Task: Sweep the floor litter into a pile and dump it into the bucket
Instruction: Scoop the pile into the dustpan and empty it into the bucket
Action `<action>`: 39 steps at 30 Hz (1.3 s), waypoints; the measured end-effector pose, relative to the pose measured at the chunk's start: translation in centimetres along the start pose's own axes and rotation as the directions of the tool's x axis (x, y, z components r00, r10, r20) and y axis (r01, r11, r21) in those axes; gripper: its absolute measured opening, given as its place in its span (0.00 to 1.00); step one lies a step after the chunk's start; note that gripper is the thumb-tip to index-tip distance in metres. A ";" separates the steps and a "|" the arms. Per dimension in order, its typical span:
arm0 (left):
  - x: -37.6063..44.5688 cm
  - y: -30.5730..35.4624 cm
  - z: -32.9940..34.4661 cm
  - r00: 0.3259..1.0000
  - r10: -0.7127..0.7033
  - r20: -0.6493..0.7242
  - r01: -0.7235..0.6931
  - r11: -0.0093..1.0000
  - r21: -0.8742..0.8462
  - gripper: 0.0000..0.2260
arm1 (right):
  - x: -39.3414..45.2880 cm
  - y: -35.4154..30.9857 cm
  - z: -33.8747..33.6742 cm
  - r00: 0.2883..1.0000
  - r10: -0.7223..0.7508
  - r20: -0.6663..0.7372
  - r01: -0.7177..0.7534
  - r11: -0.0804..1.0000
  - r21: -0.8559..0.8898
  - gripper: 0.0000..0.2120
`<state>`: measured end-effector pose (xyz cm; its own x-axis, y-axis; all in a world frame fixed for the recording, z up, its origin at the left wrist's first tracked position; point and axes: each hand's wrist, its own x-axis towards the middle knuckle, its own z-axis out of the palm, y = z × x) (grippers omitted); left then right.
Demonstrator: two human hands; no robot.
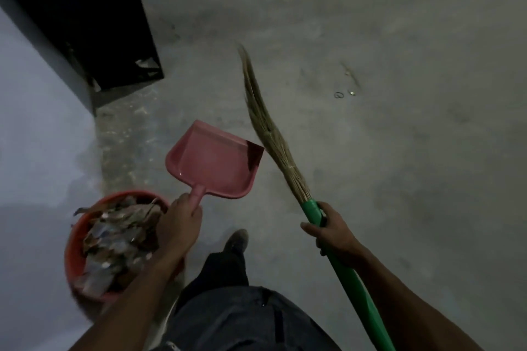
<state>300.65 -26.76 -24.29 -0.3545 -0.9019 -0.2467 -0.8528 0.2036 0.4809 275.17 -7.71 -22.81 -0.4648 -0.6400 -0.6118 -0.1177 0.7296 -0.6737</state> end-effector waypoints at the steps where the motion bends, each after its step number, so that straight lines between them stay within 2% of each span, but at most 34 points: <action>1: 2.0 0.8 0.2 1.000 -0.013 0.002 0.013 1.000 -0.013 0.06 | 1.1 -0.5 -0.5 0.999 0.011 -0.031 -0.011 1.000 -0.007 0.30; 6: 11.9 5.5 0.2 0.997 0.054 0.051 -0.053 0.999 -0.010 0.05 | 6.0 -4.1 -3.8 0.983 0.064 -0.172 -0.074 0.996 -0.050 0.26; 16: 26.6 18.7 -0.2 0.973 0.221 0.068 -0.224 0.974 0.039 0.10 | 14.8 -9.0 -13.1 0.941 0.068 -0.333 -0.075 0.997 -0.009 0.25; 22: 35.7 28.1 3.7 0.965 0.255 0.056 -0.258 0.965 0.053 0.10 | 25.1 -9.0 -21.5 0.927 0.070 -0.368 -0.053 0.997 0.057 0.24; 31: 49.7 45.0 7.5 0.967 0.245 0.064 -0.247 0.969 0.026 0.11 | 39.4 -13.5 -39.0 0.929 0.111 -0.352 -0.082 0.992 0.096 0.24; 39: 62.7 56.1 11.7 0.961 0.259 0.094 -0.262 0.965 0.014 0.10 | 51.2 -16.9 -49.0 0.924 0.186 -0.336 -0.140 0.978 0.155 0.21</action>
<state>226.12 -67.45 -22.61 -0.5978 -0.7784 -0.1916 -0.7358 0.4379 0.5166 210.35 -41.00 -22.40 -0.7456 -0.3746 -0.5511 0.0863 0.7658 -0.6373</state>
